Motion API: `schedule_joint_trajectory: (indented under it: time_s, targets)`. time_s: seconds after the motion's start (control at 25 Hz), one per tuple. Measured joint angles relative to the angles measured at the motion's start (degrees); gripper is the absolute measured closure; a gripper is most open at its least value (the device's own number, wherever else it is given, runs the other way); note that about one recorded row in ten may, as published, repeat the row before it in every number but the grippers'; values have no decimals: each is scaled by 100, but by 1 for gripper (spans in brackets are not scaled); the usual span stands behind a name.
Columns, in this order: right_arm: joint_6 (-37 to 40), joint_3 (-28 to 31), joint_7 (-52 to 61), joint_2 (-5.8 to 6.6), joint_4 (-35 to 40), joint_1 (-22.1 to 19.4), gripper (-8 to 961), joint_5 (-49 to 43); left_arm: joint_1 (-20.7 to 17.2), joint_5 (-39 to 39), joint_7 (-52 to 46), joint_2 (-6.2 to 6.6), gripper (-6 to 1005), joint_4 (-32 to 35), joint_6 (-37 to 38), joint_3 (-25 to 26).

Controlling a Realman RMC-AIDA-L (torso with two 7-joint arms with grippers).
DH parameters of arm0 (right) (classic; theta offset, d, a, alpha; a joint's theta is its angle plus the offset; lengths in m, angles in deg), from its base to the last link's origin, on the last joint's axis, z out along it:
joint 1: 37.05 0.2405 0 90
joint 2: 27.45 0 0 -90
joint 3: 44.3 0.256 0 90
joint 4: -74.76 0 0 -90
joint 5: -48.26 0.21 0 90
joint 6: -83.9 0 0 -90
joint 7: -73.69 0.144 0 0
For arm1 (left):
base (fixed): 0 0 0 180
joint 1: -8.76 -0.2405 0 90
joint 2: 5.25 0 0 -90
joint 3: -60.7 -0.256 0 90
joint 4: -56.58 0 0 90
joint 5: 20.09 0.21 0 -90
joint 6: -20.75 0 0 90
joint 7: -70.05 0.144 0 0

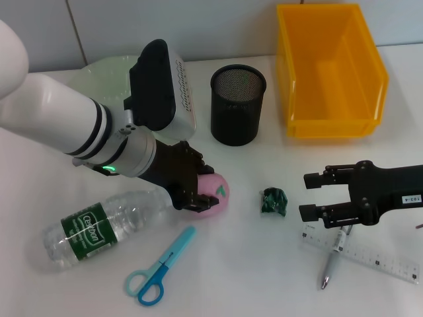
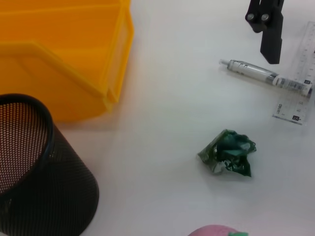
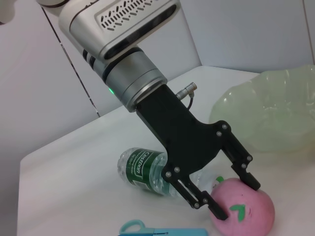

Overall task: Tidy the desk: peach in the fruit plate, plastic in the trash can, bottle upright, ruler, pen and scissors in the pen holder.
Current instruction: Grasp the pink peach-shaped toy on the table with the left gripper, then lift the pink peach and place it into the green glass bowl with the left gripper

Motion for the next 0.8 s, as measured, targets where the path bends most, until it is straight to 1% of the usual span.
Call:
schedule_joint_trajectory:
  time_s: [0.2,0.4,0.44,0.48,0.52,0.56,0.6,0.64,0.72,0.8]
  targets:
    - [-5,0,0,9,1,-12,183,0,-62,-119,1,0,443,117,36,-25]
    - [-7,0,0,25,0,-18,183,0,-160,-263,-51,17,565,361,195,101]
    - [-7,0,0,32,-1,-18,183,0,-265,-405,-67,34,590,574,433,367]
    - [-7,0,0,37,-3,-18,183,0,-265,-405,-67,34,616,574,433,367]
    - [-7,0,0,39,-4,-18,183,0,-340,-495,-63,37,641,690,588,588]
    - [-7,0,0,42,-5,-18,183,0,-470,-645,-41,41,667,852,787,926]
    - [-7,1,0,47,-5,-18,183,0,-470,-645,-41,41,674,852,787,926]
    - [-8,3,0,49,-6,-17,183,0,-655,-887,-14,50,682,1051,968,1339]
    - [-28,5,0,54,-7,-10,183,0,-781,-1065,8,55,697,1131,1023,1590]
    - [-55,1,0,58,-8,-2,183,-16,-925,-1345,100,64,712,1152,1033,1981]
